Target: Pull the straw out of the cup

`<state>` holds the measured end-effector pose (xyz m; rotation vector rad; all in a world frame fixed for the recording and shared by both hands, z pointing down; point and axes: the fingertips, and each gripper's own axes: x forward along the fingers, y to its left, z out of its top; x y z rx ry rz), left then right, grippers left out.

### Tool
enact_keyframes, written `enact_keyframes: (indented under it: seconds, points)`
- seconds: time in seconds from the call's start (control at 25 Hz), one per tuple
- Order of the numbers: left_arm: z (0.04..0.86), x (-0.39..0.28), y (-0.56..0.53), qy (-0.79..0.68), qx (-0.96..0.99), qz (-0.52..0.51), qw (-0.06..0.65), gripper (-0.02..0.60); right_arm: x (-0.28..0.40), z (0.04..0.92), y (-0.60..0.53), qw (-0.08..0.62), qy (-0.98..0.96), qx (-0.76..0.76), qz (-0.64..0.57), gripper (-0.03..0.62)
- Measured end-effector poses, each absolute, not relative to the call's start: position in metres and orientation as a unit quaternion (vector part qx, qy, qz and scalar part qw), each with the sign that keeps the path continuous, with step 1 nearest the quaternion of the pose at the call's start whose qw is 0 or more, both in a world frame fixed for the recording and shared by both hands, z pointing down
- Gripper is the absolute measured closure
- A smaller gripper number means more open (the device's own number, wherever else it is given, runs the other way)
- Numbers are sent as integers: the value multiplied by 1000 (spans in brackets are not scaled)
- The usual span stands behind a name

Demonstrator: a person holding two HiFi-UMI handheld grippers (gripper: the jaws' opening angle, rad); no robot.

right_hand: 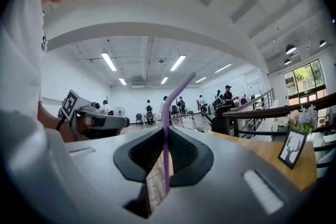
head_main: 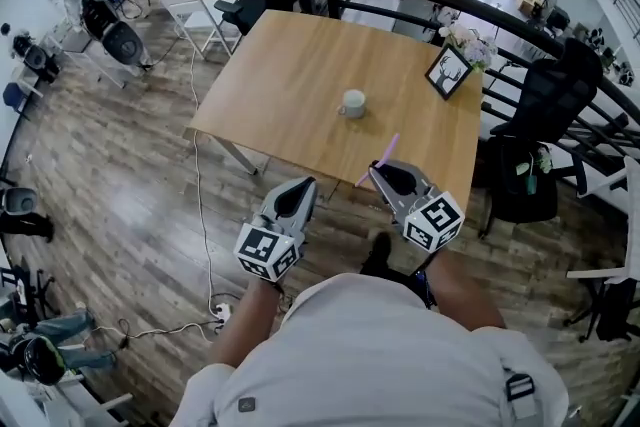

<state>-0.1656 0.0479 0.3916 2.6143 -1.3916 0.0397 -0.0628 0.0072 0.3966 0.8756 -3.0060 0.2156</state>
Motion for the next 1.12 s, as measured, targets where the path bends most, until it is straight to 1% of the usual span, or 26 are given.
enact_keyframes:
  seconds: [0.28,0.6,0.88,1.12]
  points:
    - [385,-185,96,-463,883,7,79,577,-78,393,60,-7,-951,301,70,560]
    - [386,-205,124,-461,884,2,79,578,-97,385,91,-14,-949,308,64,560]
    - [377,-192,129,-453,889,4,62,578,-91,385,97,-17,-949,307,75,560]
    - [376,-201,139,-452,890,-3,63,578,-100,381,106,-15,-949,306,73,560]
